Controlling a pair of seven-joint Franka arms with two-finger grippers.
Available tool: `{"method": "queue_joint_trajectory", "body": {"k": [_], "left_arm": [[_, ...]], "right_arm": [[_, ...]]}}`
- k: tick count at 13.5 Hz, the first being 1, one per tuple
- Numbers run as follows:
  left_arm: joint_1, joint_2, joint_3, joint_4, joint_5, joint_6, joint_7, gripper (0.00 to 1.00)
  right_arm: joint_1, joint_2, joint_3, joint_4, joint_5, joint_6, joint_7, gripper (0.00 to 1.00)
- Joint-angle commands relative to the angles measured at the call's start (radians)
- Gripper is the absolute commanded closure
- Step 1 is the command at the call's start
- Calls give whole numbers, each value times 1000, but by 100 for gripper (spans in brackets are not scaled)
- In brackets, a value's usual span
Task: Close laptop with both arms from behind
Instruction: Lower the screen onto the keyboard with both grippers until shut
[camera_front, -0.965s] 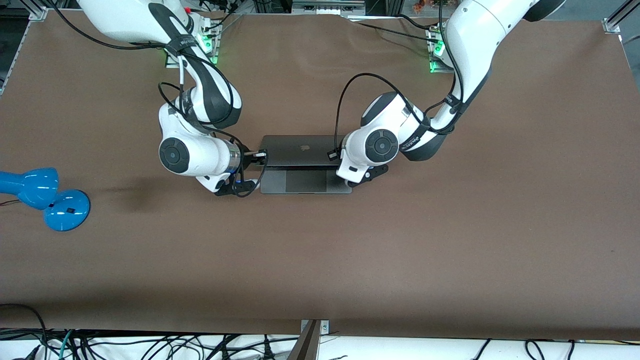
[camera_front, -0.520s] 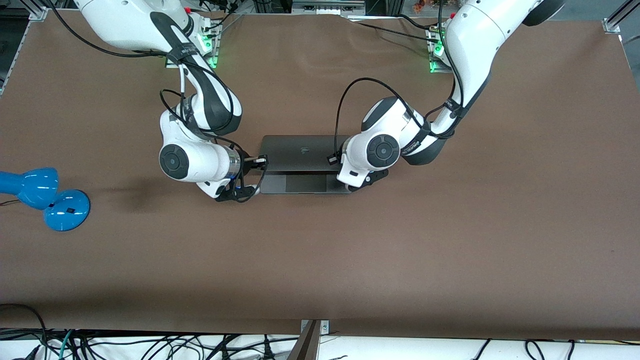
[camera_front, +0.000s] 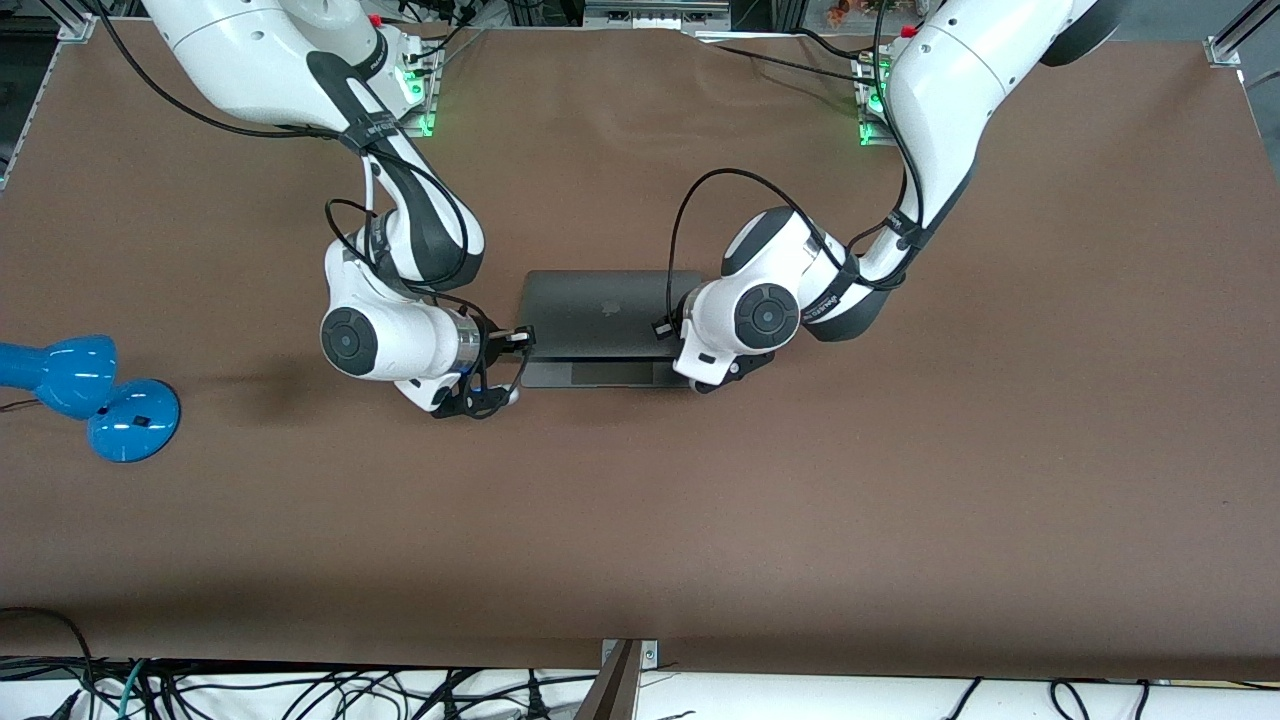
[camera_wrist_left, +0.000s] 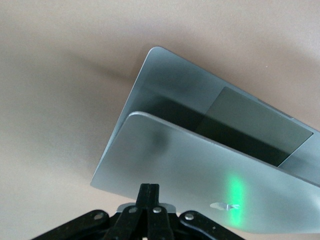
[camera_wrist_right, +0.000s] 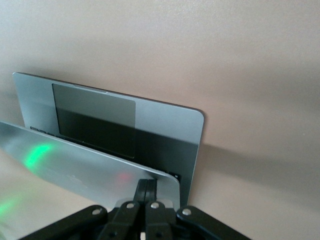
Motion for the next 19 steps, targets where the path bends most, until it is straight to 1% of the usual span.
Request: {"method": "queue_joint_trajectory", "body": {"k": [1, 4, 8, 10, 12, 14, 17, 19], "left_arm": [[-13, 20, 9, 34, 39, -4, 6, 100], [-13, 34, 9, 34, 78, 17, 3, 100], [-21, 65, 9, 34, 81, 51, 3, 100], [-23, 91, 9, 34, 81, 80, 3, 100], [-29, 108, 11, 34, 84, 96, 4, 100], [-33, 120, 11, 34, 108, 115, 3, 100], [-36, 137, 12, 34, 111, 137, 3, 100], [-36, 149, 12, 34, 134, 137, 1, 100]], "right_arm": [[16, 30, -7, 25, -13, 24, -11, 100], [24, 47, -7, 26, -13, 51, -11, 100], [24, 59, -9, 26, -13, 71, -27, 100], [26, 73, -26, 26, -12, 76, -64, 100], [26, 77, -26, 26, -12, 88, -67, 100], [26, 88, -26, 26, -12, 104, -72, 100], [30, 105, -29, 26, -13, 130, -83, 100], [32, 129, -36, 26, -12, 163, -118, 100]]}}
